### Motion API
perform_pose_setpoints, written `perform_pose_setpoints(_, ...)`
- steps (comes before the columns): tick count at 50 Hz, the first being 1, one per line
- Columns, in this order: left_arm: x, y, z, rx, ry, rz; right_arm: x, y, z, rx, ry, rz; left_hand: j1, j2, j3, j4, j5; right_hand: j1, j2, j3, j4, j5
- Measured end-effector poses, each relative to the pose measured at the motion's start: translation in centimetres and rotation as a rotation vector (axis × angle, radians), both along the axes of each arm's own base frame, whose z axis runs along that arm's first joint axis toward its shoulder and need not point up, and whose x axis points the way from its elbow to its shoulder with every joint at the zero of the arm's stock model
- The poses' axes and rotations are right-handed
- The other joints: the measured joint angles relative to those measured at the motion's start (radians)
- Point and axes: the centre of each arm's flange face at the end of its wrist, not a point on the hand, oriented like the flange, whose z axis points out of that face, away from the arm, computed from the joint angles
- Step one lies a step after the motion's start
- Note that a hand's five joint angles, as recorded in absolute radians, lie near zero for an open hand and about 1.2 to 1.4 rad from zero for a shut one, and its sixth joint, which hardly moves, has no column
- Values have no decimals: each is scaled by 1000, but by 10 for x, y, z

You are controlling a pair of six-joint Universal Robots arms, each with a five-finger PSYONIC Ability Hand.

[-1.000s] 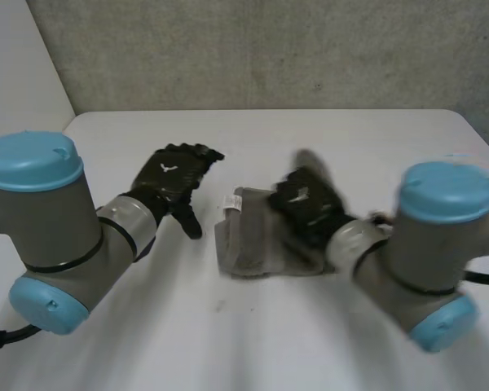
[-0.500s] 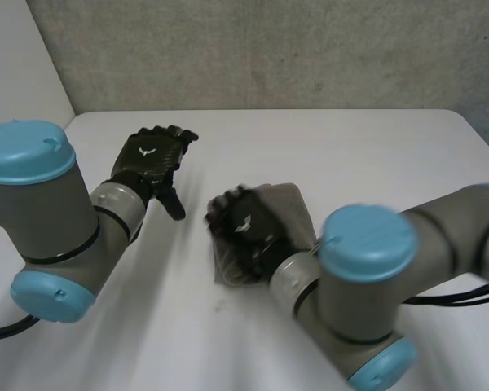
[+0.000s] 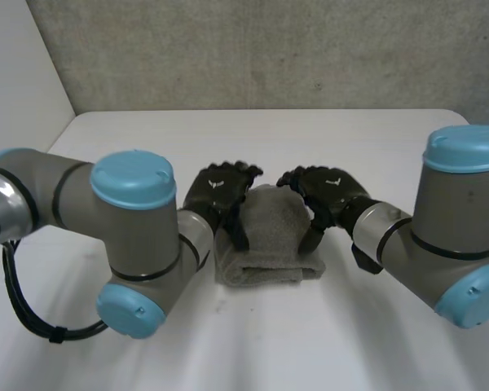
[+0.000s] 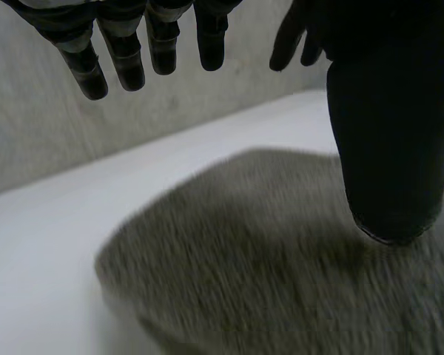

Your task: Fold the towel.

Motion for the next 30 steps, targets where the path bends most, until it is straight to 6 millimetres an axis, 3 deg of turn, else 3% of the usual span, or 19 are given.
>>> perform_pose_setpoints(11,13,-4,-34,50,-104,121,14,-15,-40,119,37,33,0,0,0,-1,0,0,0,0,0,0)
perform_pose_setpoints(20,12,-5,-51,72,-132,116,19,-24,-55,103,68,45,0,0,0,-1,0,0,0,0,0,0)
perform_pose_setpoints(26,10,-7,-48,49,-151,102,20,-22,-54,72,97,57,0,0,0,-1,0,-1,0,0,0,0)
perform_pose_setpoints(30,9,-9,-32,6,-144,95,19,-22,-35,24,82,51,0,0,0,-1,0,-1,0,0,0,0)
